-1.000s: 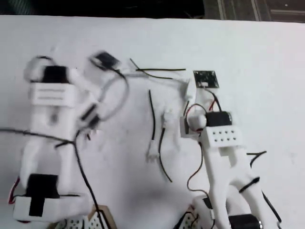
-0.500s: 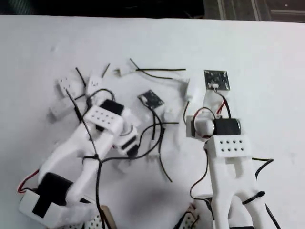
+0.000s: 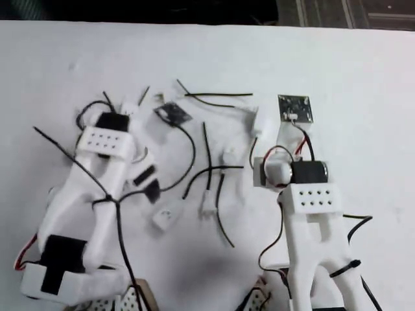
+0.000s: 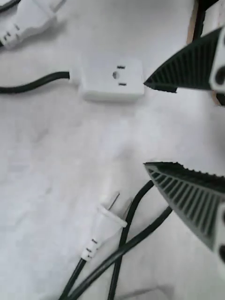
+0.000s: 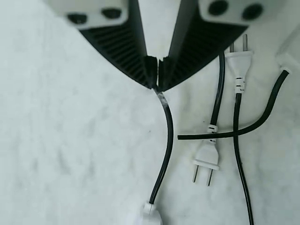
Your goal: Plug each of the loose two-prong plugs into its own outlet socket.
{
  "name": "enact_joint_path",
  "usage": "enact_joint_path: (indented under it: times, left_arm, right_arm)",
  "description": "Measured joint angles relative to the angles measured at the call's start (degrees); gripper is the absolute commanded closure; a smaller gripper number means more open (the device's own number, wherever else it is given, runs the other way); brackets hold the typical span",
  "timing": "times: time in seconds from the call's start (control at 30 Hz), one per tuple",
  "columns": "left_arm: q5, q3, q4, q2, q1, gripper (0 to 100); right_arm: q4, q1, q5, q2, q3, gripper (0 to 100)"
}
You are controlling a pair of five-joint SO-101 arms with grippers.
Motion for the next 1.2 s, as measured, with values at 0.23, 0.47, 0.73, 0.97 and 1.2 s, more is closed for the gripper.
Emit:
enact_joint_path:
  times: [0.23,0.47,0.73,0.97,1.2]
  left_arm:
    - [9.58,0.00,-7.74,0.00,8.26,75]
    - [13.19,2.99,-23.30,7.03,15.91,76]
    - [13.27,-4.57,-21.36,21.19,16.62,90]
    - [13.27,-10.37,-16.44,25.05,17.41,98]
    - [13.36,-11.25,-14.33,17.14,17.14,98]
  right_arm:
    - [0.00,0.26,0.00,0.00,0.00,98.1]
    - [0.00,0.26,0.00,0.00,0.00,98.1]
    - [0.00,0.26,0.00,0.00,0.00,98.1]
    - [0.00,0.26,0.00,0.00,0.00,98.1]
    - [0.00,0.26,0.00,0.00,0.00,98.1]
